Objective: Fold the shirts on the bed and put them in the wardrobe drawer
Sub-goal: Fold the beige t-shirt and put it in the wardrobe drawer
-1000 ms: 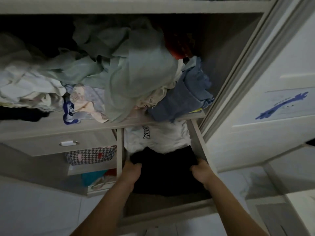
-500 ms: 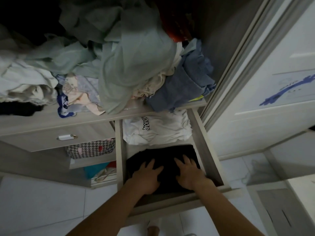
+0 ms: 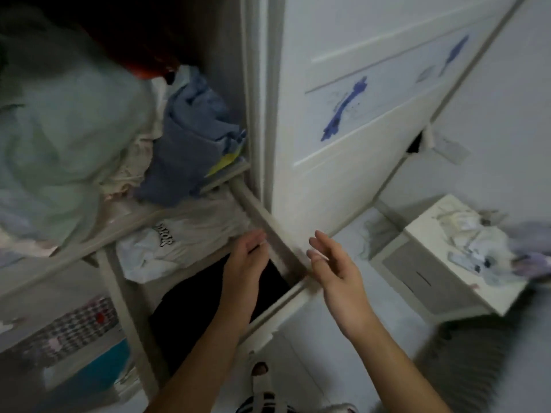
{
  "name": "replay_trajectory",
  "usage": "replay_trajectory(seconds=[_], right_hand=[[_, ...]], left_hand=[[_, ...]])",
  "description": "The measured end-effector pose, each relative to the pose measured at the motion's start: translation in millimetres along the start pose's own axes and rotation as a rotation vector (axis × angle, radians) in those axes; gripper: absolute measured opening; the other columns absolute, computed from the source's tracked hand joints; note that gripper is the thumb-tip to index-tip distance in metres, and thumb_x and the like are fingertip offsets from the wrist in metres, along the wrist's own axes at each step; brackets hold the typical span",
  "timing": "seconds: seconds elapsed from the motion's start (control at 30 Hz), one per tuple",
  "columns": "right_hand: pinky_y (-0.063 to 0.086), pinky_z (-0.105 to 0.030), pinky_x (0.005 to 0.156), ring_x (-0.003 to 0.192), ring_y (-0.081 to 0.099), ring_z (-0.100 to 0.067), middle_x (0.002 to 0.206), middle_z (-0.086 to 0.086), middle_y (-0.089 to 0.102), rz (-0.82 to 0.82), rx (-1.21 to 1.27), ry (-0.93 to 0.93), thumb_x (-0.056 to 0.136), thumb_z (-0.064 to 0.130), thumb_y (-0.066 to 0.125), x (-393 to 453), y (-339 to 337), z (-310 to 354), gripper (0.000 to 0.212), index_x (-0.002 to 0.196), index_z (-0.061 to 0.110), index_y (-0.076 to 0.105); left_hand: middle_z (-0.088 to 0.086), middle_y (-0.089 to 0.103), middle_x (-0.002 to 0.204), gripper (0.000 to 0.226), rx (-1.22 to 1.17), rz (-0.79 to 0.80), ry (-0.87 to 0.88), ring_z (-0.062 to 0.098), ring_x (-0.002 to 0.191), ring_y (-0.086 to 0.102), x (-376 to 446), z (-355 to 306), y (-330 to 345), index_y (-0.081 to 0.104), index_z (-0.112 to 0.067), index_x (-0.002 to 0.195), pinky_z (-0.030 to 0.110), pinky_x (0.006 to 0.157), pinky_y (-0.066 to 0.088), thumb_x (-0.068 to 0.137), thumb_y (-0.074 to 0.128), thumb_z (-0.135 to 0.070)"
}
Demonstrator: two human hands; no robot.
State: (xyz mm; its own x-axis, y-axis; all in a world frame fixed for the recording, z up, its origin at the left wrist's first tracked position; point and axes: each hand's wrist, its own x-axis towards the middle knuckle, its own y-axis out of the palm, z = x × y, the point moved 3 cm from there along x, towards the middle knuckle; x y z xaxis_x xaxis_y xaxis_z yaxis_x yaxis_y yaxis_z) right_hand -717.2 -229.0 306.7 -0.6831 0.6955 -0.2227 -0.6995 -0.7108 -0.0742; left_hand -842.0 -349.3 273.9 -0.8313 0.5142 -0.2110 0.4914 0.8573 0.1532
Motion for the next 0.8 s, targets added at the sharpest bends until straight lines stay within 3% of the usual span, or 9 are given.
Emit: replay_trajectory(seconds=[0.07, 0.23, 0.37, 0.47, 0.57, 0.7, 0.8], right_hand=[[0.047, -0.033, 0.105, 0.12, 0.059, -0.003, 0.134, 0.011, 0.06, -0.145, 0.092, 0.022, 0.101, 0.011, 0.052, -28, -51, -4, 0.04, 0.137, 0.028, 0.053], [0.05, -0.043, 0.103, 0.114, 0.062, -0.003, 0.13, 0.01, 0.062, -0.568, 0.201, 0.086, 0.099, 0.007, 0.054, -103, -179, -42, 0.039, 0.128, 0.033, 0.057], [0.049, -0.039, 0.104, 0.116, 0.061, -0.004, 0.132, 0.012, 0.061, -0.826, 0.273, 0.113, 0.099, 0.006, 0.054, -176, -275, -81, 0.04, 0.129, 0.032, 0.056], [0.048, -0.039, 0.105, 0.117, 0.062, -0.01, 0.13, 0.005, 0.063, -1.023, 0.348, 0.127, 0.098, 0.005, 0.055, -230, -344, -110, 0.036, 0.125, 0.029, 0.057], [0.047, -0.043, 0.106, 0.118, 0.061, -0.012, 0.129, 0.004, 0.063, -1.131, 0.398, 0.18, 0.1, 0.008, 0.053, -277, -411, -142, 0.033, 0.125, 0.029, 0.057], [0.047, -0.043, 0.106, 0.117, 0.06, -0.01, 0.135, 0.001, 0.059, -1.246, 0.426, 0.245, 0.101, 0.005, 0.049, -327, -488, -173, 0.037, 0.134, 0.02, 0.053], [0.047, -0.04, 0.106, 0.116, 0.06, -0.007, 0.133, 0.004, 0.059, -1.336, 0.428, 0.262, 0.101, 0.004, 0.049, -349, -539, -195, 0.04, 0.137, 0.019, 0.052]], left_hand=[[-0.009, 0.068, 0.12, 0.03, -0.054, 0.115, 0.003, 0.008, 0.113, 0.063, -14, 1, 46, 0.068, -0.037, 0.111, 0.031, 0.091, 0.05, 0.088, 0.064, -0.018], [-0.005, 0.071, 0.117, 0.031, 0.03, 0.434, -0.061, 0.011, 0.11, 0.065, -62, 28, 169, 0.071, -0.028, 0.109, 0.037, 0.093, 0.052, 0.086, 0.066, -0.007], [-0.002, 0.072, 0.114, 0.037, 0.097, 0.669, -0.144, 0.017, 0.108, 0.067, -113, 69, 273, 0.069, -0.022, 0.107, 0.034, 0.086, 0.052, 0.089, 0.057, 0.007], [-0.001, 0.071, 0.115, 0.038, 0.159, 0.822, -0.168, 0.019, 0.109, 0.066, -165, 101, 350, 0.069, -0.024, 0.106, 0.034, 0.085, 0.052, 0.091, 0.055, 0.007], [-0.002, 0.071, 0.114, 0.038, 0.217, 0.955, -0.182, 0.017, 0.108, 0.067, -221, 131, 423, 0.07, -0.028, 0.103, 0.036, 0.087, 0.051, 0.092, 0.056, 0.006], [-0.004, 0.073, 0.107, 0.036, 0.331, 1.102, -0.243, 0.016, 0.103, 0.067, -281, 173, 503, 0.068, -0.018, 0.106, 0.038, 0.087, 0.05, 0.091, 0.053, 0.011], [-0.002, 0.073, 0.104, 0.035, 0.414, 1.185, -0.293, 0.013, 0.099, 0.068, -312, 207, 556, 0.069, -0.019, 0.104, 0.029, 0.081, 0.053, 0.092, 0.054, 0.01]])
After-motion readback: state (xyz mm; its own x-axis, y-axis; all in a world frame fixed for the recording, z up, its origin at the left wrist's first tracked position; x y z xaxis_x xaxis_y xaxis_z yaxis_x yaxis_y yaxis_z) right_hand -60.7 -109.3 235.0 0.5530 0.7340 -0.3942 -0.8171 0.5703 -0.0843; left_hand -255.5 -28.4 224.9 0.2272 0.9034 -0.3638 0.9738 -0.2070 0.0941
